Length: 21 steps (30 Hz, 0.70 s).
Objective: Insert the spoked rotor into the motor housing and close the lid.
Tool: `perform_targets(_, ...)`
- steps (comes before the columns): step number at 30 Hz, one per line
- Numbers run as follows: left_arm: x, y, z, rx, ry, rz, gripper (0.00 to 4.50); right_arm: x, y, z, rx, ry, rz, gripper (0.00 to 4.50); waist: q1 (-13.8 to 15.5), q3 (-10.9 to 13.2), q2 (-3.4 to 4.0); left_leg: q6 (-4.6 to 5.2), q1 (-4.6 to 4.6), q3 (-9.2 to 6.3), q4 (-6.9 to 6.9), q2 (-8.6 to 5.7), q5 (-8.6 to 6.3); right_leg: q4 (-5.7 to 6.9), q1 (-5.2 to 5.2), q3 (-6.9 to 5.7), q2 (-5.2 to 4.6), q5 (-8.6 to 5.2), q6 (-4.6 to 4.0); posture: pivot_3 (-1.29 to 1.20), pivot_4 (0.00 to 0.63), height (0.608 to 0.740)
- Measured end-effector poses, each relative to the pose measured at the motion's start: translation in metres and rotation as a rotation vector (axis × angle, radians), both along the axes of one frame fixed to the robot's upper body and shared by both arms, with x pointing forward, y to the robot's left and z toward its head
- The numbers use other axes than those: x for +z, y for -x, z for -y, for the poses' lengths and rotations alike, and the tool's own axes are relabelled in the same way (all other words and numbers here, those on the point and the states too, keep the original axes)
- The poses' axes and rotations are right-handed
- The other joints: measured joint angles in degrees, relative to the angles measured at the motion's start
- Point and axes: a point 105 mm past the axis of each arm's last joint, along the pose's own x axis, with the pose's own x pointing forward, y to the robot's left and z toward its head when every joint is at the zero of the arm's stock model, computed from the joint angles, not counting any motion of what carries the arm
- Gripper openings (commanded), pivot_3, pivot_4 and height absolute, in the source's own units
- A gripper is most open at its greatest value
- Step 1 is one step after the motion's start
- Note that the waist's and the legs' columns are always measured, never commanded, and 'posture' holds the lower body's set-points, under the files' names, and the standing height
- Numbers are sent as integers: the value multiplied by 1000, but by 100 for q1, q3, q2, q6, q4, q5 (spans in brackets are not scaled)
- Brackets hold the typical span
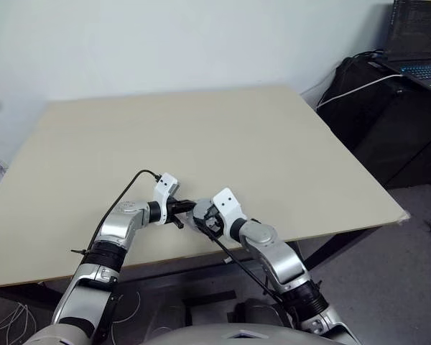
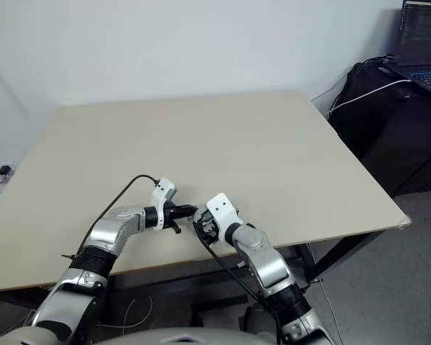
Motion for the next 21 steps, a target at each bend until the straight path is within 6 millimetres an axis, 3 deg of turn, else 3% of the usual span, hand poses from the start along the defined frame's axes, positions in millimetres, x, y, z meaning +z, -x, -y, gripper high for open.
perform_targets(10,0,1,1,-2,3,2,0,24,11,38,-95,-90,11,4481,39,0,-10,25,0,-1,1,-3,-56,-3,4,10,14,-44,44,0,0,740)
perform_targets(17,-1,1,3,-2,7,2,0,8,14,62,-425,-307,-281,4481,59,-5,-9,19,2,0,4,-2,-64,-1,11,14,17,-47,48,0,0,740)
perform_targets(21,-1,2,4,-5,9,0,0,-5,21,83,-563,-326,-451,4481,85,-10,-3,26,5,5,9,-6,-68,-2,10,20,14,-52,39,0,0,740)
